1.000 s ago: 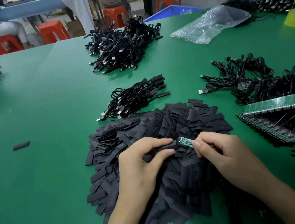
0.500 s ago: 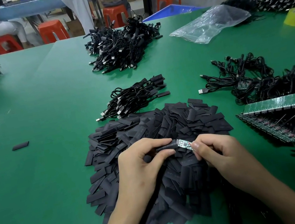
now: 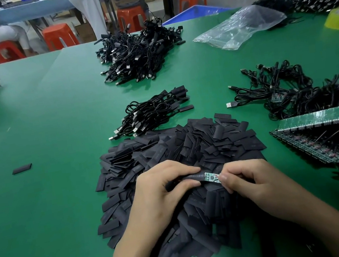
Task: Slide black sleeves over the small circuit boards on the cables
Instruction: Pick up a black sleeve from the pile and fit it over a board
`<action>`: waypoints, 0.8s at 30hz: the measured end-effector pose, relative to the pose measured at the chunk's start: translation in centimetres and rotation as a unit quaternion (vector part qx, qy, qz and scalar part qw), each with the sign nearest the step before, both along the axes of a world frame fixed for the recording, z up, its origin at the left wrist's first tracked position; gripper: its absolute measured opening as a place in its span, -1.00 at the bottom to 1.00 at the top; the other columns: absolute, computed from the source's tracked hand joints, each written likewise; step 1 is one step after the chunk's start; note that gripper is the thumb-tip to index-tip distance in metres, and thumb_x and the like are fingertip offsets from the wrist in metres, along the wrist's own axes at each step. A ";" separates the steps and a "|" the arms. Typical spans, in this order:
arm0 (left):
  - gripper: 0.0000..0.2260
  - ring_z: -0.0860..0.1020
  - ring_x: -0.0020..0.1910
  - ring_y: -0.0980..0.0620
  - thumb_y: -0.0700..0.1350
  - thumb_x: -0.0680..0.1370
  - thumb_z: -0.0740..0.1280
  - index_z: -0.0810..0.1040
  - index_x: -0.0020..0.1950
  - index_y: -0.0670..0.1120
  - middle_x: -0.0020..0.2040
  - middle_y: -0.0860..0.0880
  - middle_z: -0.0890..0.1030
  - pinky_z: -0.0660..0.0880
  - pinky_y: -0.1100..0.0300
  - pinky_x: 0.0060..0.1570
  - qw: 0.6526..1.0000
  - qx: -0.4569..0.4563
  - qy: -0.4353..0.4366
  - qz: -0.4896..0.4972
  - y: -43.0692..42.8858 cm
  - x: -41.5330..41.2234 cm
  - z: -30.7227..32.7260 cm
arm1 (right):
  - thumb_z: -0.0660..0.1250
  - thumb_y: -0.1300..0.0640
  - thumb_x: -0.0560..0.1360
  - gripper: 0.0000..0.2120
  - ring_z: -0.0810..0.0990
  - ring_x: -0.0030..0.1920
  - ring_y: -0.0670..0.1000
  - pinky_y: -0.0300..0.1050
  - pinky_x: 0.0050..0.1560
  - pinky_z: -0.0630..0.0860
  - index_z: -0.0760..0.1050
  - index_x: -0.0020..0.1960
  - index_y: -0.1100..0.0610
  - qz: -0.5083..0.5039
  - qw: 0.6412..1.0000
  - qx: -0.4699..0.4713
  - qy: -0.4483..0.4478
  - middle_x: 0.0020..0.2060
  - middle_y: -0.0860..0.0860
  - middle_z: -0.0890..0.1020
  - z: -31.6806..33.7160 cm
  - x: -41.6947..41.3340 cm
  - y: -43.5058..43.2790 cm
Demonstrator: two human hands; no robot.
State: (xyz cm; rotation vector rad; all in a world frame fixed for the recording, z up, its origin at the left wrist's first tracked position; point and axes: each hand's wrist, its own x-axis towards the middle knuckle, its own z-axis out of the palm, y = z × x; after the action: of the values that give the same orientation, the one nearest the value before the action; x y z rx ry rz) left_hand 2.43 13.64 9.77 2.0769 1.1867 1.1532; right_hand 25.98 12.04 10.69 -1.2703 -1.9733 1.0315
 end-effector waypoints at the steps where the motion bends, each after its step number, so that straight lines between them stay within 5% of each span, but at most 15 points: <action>1: -0.83 0.67 0.01 0.17 -0.11 0.48 0.55 0.77 0.06 -0.04 -0.02 0.15 0.70 0.53 0.34 0.06 1.000 -0.004 0.006 -0.014 0.1 -0.2 0.0 | 0.27 -0.01 0.66 -0.65 0.30 -0.41 -0.18 -0.29 -0.37 0.21 0.42 -0.26 0.09 0.005 1.000 0.000 -0.006 -0.46 -0.14 0.35 0.0 0.1 0.0; 24: -0.82 0.65 0.00 0.21 -0.11 0.52 0.54 0.74 0.12 0.01 0.00 0.18 0.67 0.56 0.27 0.03 0.996 0.032 0.062 -0.060 0.0 -0.2 0.1 | 0.20 -0.25 0.57 -0.61 0.28 -0.44 -0.12 -0.22 -0.39 0.21 0.48 -0.25 0.00 0.032 0.997 -0.067 0.036 -0.48 -0.11 0.36 -0.5 1.0 0.8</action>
State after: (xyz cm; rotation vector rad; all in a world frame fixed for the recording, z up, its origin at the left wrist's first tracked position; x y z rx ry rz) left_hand 2.28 13.65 9.89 2.2624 1.0771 1.0325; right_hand 26.97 12.88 10.16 -1.2289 -1.9281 1.2417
